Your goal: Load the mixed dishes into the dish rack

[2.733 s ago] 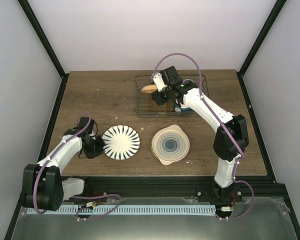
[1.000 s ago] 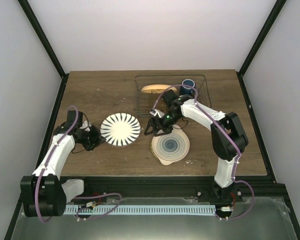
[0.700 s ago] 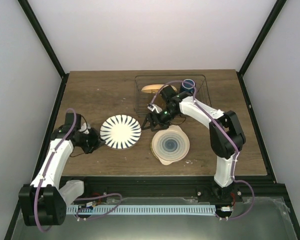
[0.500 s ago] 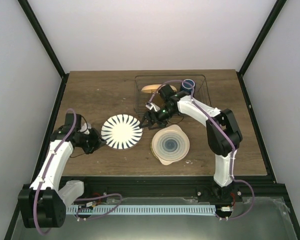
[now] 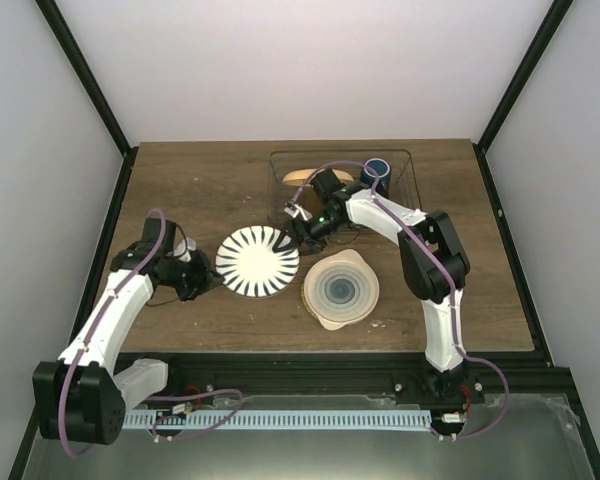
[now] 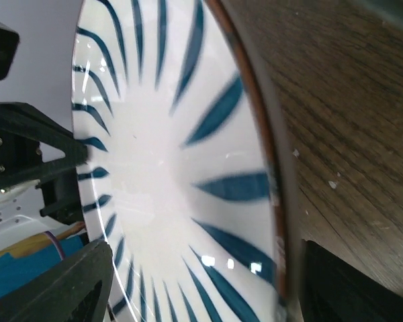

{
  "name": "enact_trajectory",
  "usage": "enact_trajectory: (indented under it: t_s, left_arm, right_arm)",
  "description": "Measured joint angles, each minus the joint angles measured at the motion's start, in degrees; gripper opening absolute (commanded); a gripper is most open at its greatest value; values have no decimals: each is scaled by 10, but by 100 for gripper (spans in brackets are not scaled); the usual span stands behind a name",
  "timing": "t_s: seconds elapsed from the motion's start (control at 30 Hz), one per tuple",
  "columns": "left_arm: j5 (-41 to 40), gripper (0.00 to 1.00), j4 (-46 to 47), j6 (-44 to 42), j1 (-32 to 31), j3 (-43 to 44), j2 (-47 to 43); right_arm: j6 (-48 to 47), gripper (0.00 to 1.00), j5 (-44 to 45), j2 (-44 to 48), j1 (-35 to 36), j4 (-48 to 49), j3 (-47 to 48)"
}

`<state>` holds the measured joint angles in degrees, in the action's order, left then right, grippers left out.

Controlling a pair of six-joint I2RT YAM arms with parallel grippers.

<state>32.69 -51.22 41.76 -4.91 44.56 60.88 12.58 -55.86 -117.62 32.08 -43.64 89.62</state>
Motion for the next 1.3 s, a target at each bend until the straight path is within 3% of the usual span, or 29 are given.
enact_trajectory:
  t_s: [0.2, 0.4, 0.63, 0.93, 1.03, 1.1, 1.3]
  left_arm:
    - [10, 0, 25, 0, -17, 14, 33]
    - [10, 0, 32, -10, -19, 23, 46]
    - [12, 4, 45, -26, -22, 37, 71]
    - [21, 53, 75, -39, -23, 65, 95]
    - [27, 77, 83, -49, -25, 78, 99]
    - [30, 98, 80, -59, -26, 90, 104]
    - [-9, 100, 34, -103, -26, 186, 130]
  right_arm:
    - [-8, 28, -24, -3, -3, 8, 20]
    - [-10, 2, -75, -3, -12, 12, 35]
    - [-24, 1, -69, -9, -19, -5, 60]
    - [-68, 1, -19, -23, -14, -55, 153]
    - [-79, 1, 2, -28, -16, -70, 196]
    - [-89, 1, 20, -29, -18, -83, 228]
    - [-131, 1, 110, -24, -31, -112, 318]
